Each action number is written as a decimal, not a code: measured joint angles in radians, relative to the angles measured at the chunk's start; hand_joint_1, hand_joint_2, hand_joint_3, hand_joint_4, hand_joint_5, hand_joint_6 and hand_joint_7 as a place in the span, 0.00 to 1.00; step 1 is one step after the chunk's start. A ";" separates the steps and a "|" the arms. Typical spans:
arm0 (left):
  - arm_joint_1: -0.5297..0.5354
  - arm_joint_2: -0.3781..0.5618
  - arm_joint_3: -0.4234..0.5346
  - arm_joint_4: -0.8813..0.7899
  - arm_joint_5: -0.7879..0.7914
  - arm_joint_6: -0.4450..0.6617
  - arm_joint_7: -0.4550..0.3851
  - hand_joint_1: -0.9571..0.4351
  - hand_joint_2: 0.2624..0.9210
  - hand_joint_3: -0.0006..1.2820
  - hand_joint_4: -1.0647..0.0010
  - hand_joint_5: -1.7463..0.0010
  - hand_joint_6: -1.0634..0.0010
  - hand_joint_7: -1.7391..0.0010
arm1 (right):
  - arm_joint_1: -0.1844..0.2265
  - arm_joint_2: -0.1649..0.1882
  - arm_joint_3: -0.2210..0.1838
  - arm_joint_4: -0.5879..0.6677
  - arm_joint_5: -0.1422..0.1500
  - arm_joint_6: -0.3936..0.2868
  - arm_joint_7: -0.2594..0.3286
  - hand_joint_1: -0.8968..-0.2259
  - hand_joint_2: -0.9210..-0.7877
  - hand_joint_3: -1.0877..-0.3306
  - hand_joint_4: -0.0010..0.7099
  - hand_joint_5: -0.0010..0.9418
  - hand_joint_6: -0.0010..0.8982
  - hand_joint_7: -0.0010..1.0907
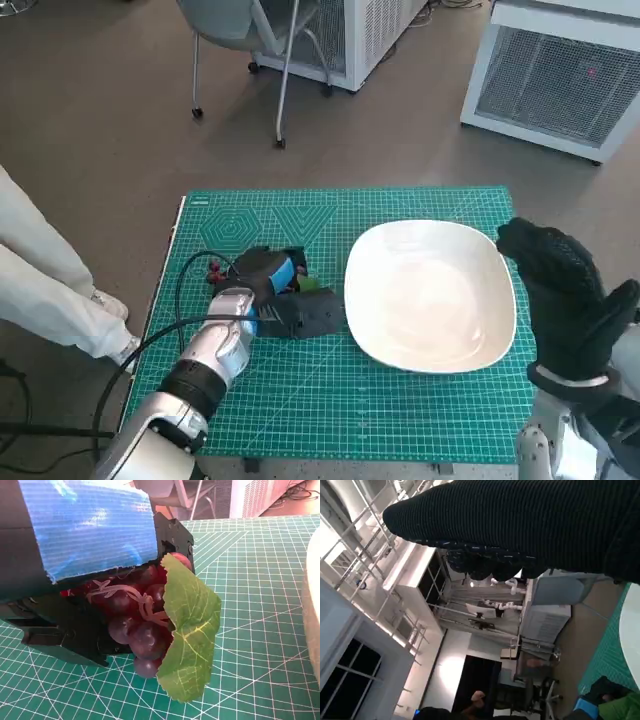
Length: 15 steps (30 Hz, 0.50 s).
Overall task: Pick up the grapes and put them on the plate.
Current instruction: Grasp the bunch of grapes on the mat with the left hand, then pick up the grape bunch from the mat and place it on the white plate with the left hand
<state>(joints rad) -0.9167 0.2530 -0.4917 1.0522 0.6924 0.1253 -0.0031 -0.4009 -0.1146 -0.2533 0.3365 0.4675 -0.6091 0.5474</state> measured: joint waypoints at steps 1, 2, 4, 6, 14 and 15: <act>0.000 0.000 0.000 0.000 0.000 0.000 0.000 0.69 1.00 0.25 0.65 0.15 0.65 0.16 | 0.000 0.000 0.000 0.000 0.000 0.000 0.000 0.75 0.00 0.67 0.71 0.36 0.27 0.73; 0.000 0.001 0.000 0.000 0.000 0.000 0.000 0.69 1.00 0.24 0.64 0.15 0.64 0.18 | 0.000 0.000 0.000 0.000 0.000 0.000 0.000 0.75 0.00 0.67 0.71 0.36 0.27 0.73; 0.000 0.003 0.000 0.000 0.000 0.000 0.000 0.69 1.00 0.23 0.63 0.12 0.60 0.23 | 0.000 0.000 0.000 0.000 0.000 -0.001 0.000 0.75 0.00 0.67 0.71 0.36 0.27 0.73; 0.000 0.005 0.000 -0.002 0.000 0.000 0.000 0.69 1.00 0.22 0.63 0.09 0.55 0.30 | -0.001 0.000 0.000 0.000 0.000 -0.001 0.000 0.75 0.00 0.67 0.71 0.36 0.27 0.73; 0.009 0.032 0.007 -0.073 -0.001 0.008 -0.015 0.69 0.74 0.44 0.66 0.03 0.48 0.31 | -0.004 0.000 0.000 0.003 0.000 -0.003 0.001 0.75 0.00 0.67 0.71 0.35 0.27 0.73; 0.013 0.037 0.010 -0.093 -0.002 0.011 -0.019 0.69 0.69 0.48 0.67 0.02 0.46 0.30 | -0.004 0.000 0.001 0.004 0.000 -0.003 0.001 0.75 0.00 0.67 0.71 0.35 0.27 0.73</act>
<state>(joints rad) -0.9035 0.2900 -0.4820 0.9588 0.6901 0.1361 -0.0219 -0.4051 -0.1142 -0.2528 0.3401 0.4680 -0.6121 0.5488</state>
